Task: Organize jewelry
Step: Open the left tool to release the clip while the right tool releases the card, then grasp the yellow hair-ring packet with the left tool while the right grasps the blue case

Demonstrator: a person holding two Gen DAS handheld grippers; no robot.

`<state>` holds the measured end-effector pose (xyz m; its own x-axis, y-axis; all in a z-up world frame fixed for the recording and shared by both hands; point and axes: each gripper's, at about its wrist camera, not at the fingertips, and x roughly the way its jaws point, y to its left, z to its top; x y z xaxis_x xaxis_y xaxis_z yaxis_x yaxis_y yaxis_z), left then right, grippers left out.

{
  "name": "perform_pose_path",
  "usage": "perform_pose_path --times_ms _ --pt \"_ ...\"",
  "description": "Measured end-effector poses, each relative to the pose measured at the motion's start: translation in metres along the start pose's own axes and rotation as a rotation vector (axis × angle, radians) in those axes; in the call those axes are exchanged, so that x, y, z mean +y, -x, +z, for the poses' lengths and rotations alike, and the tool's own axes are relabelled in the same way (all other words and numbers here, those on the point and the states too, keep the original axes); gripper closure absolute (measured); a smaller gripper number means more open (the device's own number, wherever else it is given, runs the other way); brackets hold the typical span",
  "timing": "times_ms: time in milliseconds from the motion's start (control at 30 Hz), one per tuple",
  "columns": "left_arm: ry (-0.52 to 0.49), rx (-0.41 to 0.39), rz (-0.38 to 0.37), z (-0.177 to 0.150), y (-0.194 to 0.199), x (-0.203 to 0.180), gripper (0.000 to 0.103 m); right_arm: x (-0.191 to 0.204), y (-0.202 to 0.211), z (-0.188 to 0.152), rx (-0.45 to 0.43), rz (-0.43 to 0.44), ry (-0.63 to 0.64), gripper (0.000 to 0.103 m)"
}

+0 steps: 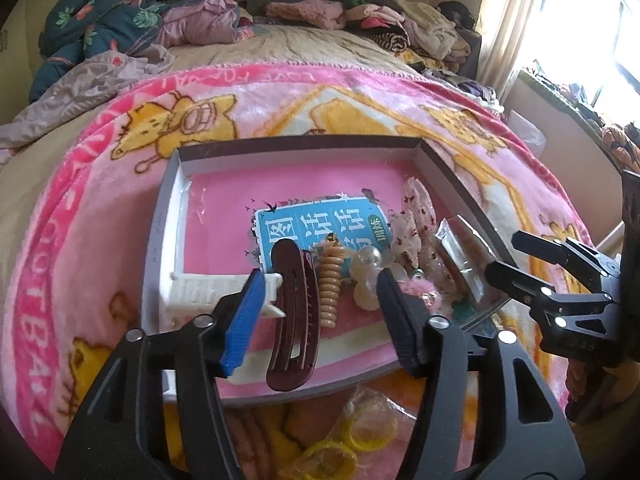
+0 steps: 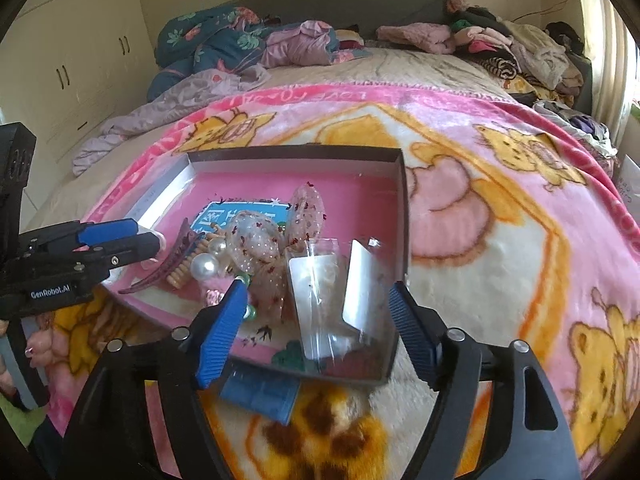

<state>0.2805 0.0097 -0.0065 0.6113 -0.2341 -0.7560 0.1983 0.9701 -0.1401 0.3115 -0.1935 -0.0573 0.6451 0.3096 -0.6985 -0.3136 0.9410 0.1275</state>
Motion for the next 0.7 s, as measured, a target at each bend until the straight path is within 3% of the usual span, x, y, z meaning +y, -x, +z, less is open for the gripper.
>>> perform_pose_path --times_ms 233,700 --pt "0.01 -0.044 0.012 -0.004 0.025 -0.001 0.037 0.002 0.028 -0.006 -0.033 -0.009 0.005 0.022" --pt "-0.003 -0.077 0.052 -0.035 0.062 -0.001 0.028 0.017 0.059 -0.026 -0.051 -0.009 0.026 0.019"
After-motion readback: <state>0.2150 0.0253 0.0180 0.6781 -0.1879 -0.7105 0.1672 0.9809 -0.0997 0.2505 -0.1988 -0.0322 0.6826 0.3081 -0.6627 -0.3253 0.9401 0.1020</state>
